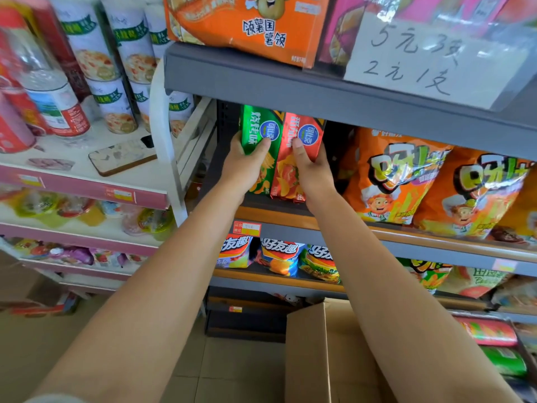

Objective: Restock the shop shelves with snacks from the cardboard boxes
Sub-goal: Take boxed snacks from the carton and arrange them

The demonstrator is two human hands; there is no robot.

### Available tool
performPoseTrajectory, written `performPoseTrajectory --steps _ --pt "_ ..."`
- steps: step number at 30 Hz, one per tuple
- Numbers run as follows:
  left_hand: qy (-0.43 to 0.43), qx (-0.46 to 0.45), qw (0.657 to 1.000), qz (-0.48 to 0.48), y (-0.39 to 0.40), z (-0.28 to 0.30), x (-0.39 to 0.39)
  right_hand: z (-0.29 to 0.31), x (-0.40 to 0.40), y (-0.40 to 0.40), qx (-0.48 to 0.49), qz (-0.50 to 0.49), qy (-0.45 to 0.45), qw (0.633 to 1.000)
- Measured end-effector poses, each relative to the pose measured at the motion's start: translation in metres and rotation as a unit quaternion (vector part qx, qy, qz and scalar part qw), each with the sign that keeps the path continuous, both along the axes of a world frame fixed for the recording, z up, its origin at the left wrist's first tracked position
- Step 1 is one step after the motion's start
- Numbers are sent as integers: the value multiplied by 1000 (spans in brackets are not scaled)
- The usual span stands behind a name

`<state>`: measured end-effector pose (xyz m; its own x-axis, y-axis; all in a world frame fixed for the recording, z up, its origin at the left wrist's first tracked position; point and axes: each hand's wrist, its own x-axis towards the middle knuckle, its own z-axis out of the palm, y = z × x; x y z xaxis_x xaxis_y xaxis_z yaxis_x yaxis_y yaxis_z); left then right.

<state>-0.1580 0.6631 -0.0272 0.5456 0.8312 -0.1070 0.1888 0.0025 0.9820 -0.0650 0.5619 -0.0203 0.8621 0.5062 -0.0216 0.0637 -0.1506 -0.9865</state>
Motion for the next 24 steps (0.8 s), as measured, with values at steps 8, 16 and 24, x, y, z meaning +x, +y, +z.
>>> performPoseTrajectory --steps 8,16,24 --pt "48 108 993 22 -9 1 -13 9 -24 -32 -18 -23 -20 999" --pt "-79 312 946 -31 -145 -2 -53 -17 -92 -173 -45 58 -66 995" --pt "281 176 781 -529 -262 -44 -12 -88 -82 -358 -401 139 -32 905"
